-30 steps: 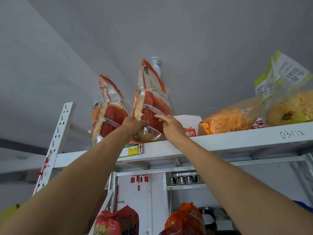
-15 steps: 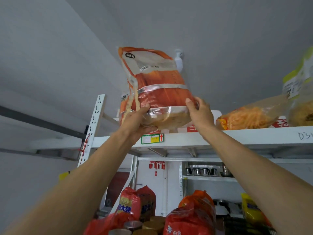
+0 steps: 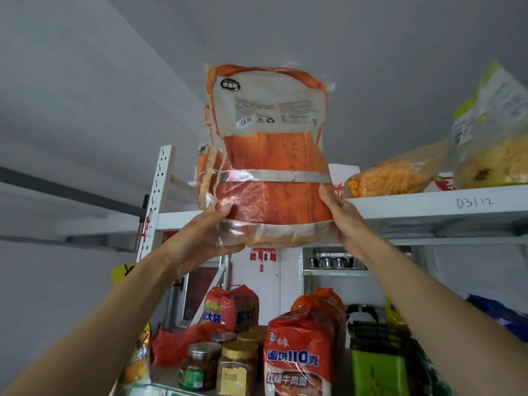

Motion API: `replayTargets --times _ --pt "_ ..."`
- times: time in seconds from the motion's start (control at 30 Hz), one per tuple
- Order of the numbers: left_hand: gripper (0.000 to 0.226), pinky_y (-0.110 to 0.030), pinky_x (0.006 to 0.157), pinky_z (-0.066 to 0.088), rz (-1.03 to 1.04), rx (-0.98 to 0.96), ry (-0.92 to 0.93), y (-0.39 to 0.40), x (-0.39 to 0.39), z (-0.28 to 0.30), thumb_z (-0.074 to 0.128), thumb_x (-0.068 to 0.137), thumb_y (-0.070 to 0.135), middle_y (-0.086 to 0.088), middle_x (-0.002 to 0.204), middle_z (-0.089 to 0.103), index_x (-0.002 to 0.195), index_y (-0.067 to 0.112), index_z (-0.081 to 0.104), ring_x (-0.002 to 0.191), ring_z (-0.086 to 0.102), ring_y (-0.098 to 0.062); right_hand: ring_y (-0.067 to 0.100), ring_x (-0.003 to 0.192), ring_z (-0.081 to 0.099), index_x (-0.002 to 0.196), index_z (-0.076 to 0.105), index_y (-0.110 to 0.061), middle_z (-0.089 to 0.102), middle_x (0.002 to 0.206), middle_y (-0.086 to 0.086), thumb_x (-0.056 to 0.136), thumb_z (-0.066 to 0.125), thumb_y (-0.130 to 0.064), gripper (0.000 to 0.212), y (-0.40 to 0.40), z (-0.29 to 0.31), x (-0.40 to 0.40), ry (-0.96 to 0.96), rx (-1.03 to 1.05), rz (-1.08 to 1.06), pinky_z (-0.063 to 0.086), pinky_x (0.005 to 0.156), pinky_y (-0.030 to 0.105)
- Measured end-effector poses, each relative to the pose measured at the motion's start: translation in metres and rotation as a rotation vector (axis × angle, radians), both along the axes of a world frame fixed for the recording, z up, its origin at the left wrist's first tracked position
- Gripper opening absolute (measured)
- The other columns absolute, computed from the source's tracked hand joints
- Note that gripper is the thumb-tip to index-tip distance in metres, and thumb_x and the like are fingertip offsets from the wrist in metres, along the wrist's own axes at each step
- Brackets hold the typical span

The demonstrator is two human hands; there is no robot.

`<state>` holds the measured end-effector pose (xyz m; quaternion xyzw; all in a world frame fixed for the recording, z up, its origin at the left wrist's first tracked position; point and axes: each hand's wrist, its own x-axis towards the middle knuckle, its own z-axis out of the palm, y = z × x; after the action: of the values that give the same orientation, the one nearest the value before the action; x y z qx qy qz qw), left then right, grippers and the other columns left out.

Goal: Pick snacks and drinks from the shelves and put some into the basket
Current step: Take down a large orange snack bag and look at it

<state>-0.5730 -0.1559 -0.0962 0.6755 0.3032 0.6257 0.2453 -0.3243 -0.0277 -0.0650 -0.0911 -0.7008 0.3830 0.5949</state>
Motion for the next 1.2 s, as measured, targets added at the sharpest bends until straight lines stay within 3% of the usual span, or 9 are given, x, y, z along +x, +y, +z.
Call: replayTargets --times 0.07,0.2,0.27,0.4,0.53,0.8,0.93,1.07,1.2 --pt "0.070 -0.056 0.096 0.051 0.080 -0.021 0.118 0.000 0.001 -0.009 0.065 0.081 0.058 -0.013 0.134 0.059 0.139 0.023 0.047 0.119 0.062 -0.034 0.020 0.106 0.068 0.123 0.059 -0.033 0.071 0.114 -0.005 0.047 0.067 -0.085 0.093 0.000 -0.017 -0.002 0.006 0.001 -0.033 0.054 0.094 0.047" --pt "0.101 -0.056 0.098 0.049 0.177 -0.015 0.074 0.002 0.004 -0.029 0.085 0.048 0.068 -0.008 0.121 0.069 0.131 0.021 0.053 0.111 0.067 -0.029 0.014 0.106 0.066 0.121 0.057 -0.037 0.069 0.116 -0.009 0.040 0.067 -0.089 0.097 -0.003 -0.046 -0.001 0.006 0.041 -0.045 0.057 0.087 0.038" --pt "0.100 -0.055 0.098 0.050 0.177 0.010 0.035 0.004 0.004 -0.042 0.088 0.047 0.065 -0.008 0.121 0.070 0.130 0.021 0.053 0.111 0.067 -0.029 0.011 0.105 0.066 0.121 0.056 -0.041 0.067 0.117 -0.010 0.037 0.068 -0.089 0.098 -0.003 -0.058 -0.002 0.003 0.055 -0.045 0.057 0.083 0.032" --pt "0.098 -0.055 0.097 0.051 0.152 0.023 -0.021 0.005 0.006 -0.066 0.089 0.049 0.059 -0.009 0.124 0.068 0.132 0.023 0.052 0.114 0.066 -0.030 0.015 0.111 0.064 0.127 0.053 -0.046 0.066 0.122 -0.010 0.042 0.071 -0.087 0.096 0.002 -0.077 0.000 -0.026 0.035 -0.039 0.053 0.096 0.046" --pt "0.100 -0.055 0.094 0.053 0.161 0.019 -0.083 0.004 0.010 -0.083 0.093 0.044 0.056 -0.008 0.125 0.068 0.131 0.026 0.053 0.114 0.066 -0.030 0.015 0.116 0.063 0.132 0.050 -0.048 0.065 0.127 -0.011 0.047 0.082 -0.074 0.095 0.007 -0.091 0.007 -0.088 0.017 0.091 0.052 0.099 0.046" --pt "0.101 -0.046 0.081 0.058 0.131 -0.005 -0.112 -0.004 0.015 -0.094 0.094 0.038 0.056 -0.005 0.120 0.070 0.127 0.028 0.054 0.108 0.069 -0.027 0.019 0.111 0.067 0.128 0.055 -0.025 0.071 0.118 0.000 0.037 0.088 -0.067 0.105 -0.003 -0.101 0.020 -0.216 0.004 0.225 0.055 0.090 0.035" --pt "0.086 -0.037 0.079 0.059 0.207 0.073 -0.117 -0.012 0.023 -0.091 0.087 0.059 0.054 -0.004 0.130 0.064 0.133 0.033 0.049 0.112 0.066 -0.023 0.017 0.108 0.068 0.123 0.060 -0.027 0.073 0.112 -0.003 0.038 0.087 -0.069 0.099 -0.020 -0.100 0.013 -0.029 0.014 0.132 0.050 0.100 0.047" --pt "0.081 -0.042 0.103 0.048 0.714 0.352 -0.154 -0.014 0.036 -0.089 0.074 0.077 0.044 0.002 0.143 0.049 0.147 0.036 0.034 0.127 0.051 -0.014 0.010 0.107 0.067 0.127 0.057 -0.032 0.070 0.115 -0.008 0.054 0.084 -0.056 0.082 -0.039 -0.095 0.003 0.147 0.162 0.013 0.057 0.084 0.031" --pt "0.075 -0.035 0.096 0.053 0.758 0.536 -0.060 -0.025 0.080 -0.093 0.076 0.078 0.047 0.005 0.137 0.045 0.143 0.043 0.038 0.123 0.052 -0.009 0.004 0.113 0.061 0.138 0.044 -0.040 0.061 0.127 -0.017 0.060 0.081 -0.063 0.089 -0.060 -0.092 -0.017 0.231 0.318 -0.227 0.059 0.085 0.034"
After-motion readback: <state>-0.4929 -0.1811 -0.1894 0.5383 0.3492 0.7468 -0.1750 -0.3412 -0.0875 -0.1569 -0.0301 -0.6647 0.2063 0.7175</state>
